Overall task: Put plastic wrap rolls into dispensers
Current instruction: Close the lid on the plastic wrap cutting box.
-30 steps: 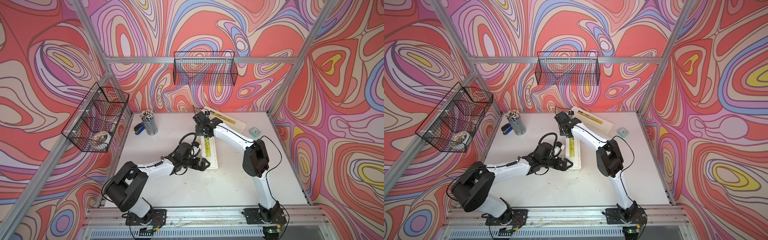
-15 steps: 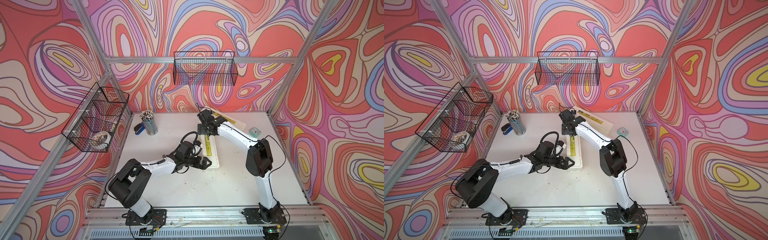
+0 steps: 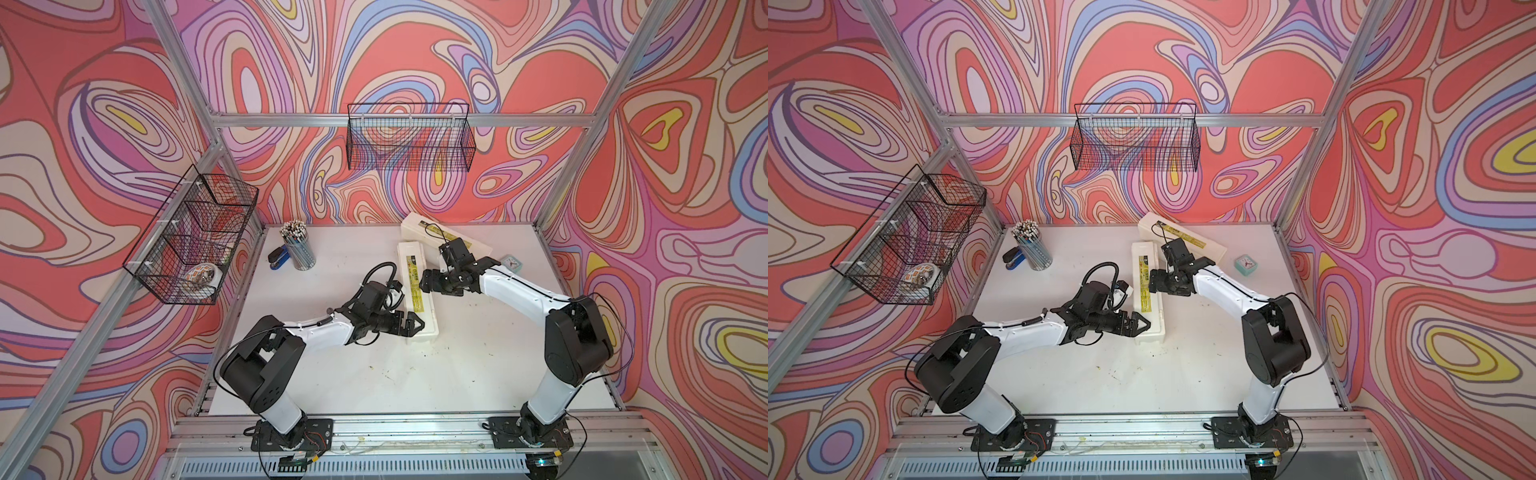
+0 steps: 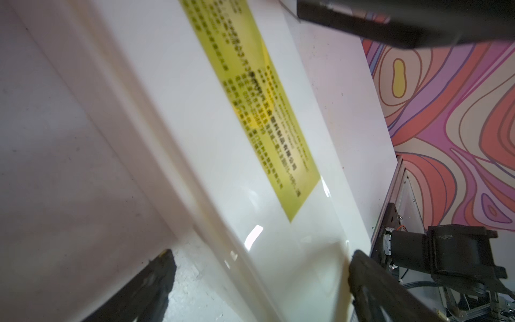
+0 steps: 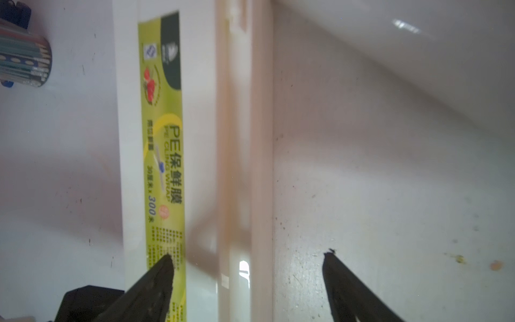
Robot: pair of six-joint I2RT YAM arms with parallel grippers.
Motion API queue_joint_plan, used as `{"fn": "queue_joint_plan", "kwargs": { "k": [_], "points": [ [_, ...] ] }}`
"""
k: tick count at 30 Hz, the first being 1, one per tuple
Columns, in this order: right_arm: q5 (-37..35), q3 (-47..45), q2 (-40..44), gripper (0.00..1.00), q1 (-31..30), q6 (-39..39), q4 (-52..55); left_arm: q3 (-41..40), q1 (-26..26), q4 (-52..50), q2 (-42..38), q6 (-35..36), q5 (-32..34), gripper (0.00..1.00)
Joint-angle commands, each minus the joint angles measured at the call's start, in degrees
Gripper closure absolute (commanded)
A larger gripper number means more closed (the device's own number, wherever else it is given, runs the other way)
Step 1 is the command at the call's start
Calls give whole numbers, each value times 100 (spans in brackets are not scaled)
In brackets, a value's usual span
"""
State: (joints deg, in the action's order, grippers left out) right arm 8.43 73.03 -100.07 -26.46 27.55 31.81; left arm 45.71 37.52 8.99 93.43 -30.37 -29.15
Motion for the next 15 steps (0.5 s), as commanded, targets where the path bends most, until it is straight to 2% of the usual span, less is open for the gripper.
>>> {"fn": "queue_joint_plan", "kwargs": {
  "k": [1,9,15],
  "points": [
    [525,-524,443,17,13,171,-543,-202,-8,-983,526,-28,743,4],
    [1343,-1620,820,26,31,460,-1261,-242,-8,-919,677,-298,658,6],
    [1537,-2070,703,29,138,678,-1668,-394,-16,-821,736,-561,605,7]
  ]
}}
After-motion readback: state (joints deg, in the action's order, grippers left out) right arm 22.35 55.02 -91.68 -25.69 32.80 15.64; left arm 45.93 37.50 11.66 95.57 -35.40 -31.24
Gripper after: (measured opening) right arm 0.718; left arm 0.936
